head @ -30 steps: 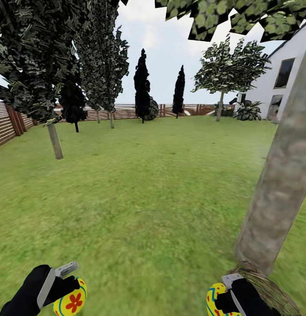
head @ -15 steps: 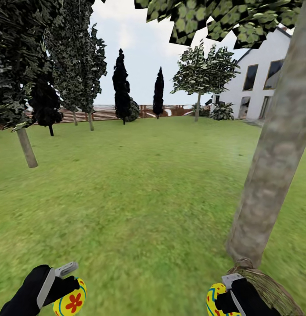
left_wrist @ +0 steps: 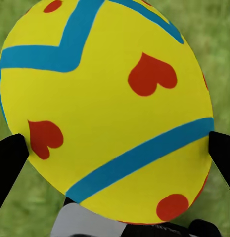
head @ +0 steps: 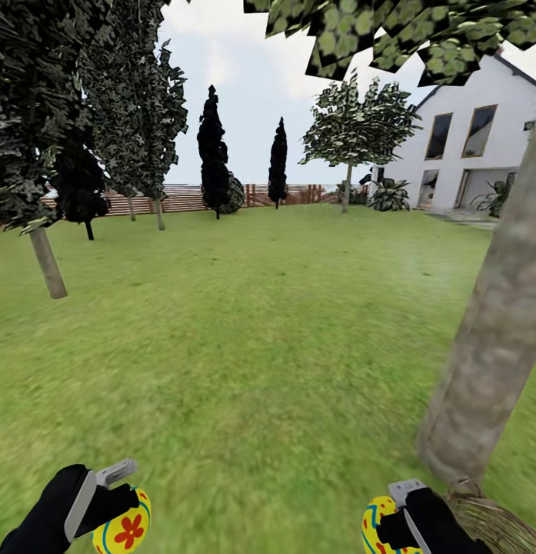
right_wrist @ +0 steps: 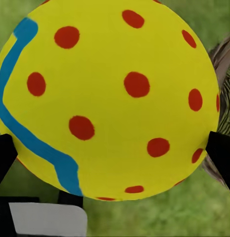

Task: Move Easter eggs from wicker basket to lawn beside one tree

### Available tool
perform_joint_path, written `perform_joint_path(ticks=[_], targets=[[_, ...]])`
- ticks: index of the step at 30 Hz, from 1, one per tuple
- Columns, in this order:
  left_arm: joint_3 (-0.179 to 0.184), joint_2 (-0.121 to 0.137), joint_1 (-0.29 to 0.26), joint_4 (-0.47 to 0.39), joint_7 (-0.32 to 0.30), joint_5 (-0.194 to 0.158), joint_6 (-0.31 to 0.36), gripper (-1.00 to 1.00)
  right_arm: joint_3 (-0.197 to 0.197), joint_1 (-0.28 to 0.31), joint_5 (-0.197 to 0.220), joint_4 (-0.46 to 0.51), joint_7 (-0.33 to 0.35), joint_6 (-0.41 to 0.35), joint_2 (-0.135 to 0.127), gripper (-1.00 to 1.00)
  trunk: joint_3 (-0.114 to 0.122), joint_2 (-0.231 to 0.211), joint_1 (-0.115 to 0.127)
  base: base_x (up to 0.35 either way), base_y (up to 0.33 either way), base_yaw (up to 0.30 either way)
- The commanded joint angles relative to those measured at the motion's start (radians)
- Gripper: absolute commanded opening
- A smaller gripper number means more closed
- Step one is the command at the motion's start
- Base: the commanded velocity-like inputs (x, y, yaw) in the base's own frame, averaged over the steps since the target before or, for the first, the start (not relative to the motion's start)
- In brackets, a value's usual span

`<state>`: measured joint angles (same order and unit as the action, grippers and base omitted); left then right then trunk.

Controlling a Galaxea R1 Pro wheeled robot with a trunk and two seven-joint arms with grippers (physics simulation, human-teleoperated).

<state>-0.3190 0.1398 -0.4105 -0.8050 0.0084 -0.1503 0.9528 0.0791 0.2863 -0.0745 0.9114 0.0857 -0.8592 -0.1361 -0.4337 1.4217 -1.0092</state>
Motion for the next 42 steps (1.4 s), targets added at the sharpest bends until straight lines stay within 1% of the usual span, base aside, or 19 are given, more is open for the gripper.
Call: perform_joint_path(ticks=[1, 15, 31, 33, 42], targets=[[-0.002, 0.0, -0.001, -0.001, 0.001, -0.004, 0.004, -1.0, 0.001, 0.001, -0.008, 0.001, 0.008, -0.005, -0.002, -1.0, 0.002, -0.007, 0.003, 0.337, 0.034, 0.0], [-0.005, 0.0, -0.001, -0.001, 0.001, -0.005, 0.004, -1.0, 0.001, 0.001, -0.008, 0.001, 0.009, -0.006, -0.002, -1.0, 0.046, -0.105, 0.057, 0.343, 0.002, 0.0], [0.0, 0.0, -0.001, -0.001, 0.001, -0.003, 0.004, -1.0, 0.005, 0.001, -0.009, 0.001, 0.008, -0.011, 0.0, -1.0, 0.12, -0.217, 0.118, 0.343, 0.0, -0.055], [0.0, 0.0, -0.001, 0.0, 0.0, -0.003, 0.004, -1.0, 0.005, 0.001, -0.009, 0.0, 0.008, -0.011, 0.0, -1.0, 0.121, -0.217, 0.118, 0.343, 0.0, -0.005], [-0.001, 0.0, -0.001, 0.0, -0.001, -0.003, 0.004, -1.0, 0.001, 0.001, -0.008, 0.001, 0.008, -0.011, -0.001, -1.0, 0.149, -0.28, 0.153, 0.333, 0.018, 0.0]])
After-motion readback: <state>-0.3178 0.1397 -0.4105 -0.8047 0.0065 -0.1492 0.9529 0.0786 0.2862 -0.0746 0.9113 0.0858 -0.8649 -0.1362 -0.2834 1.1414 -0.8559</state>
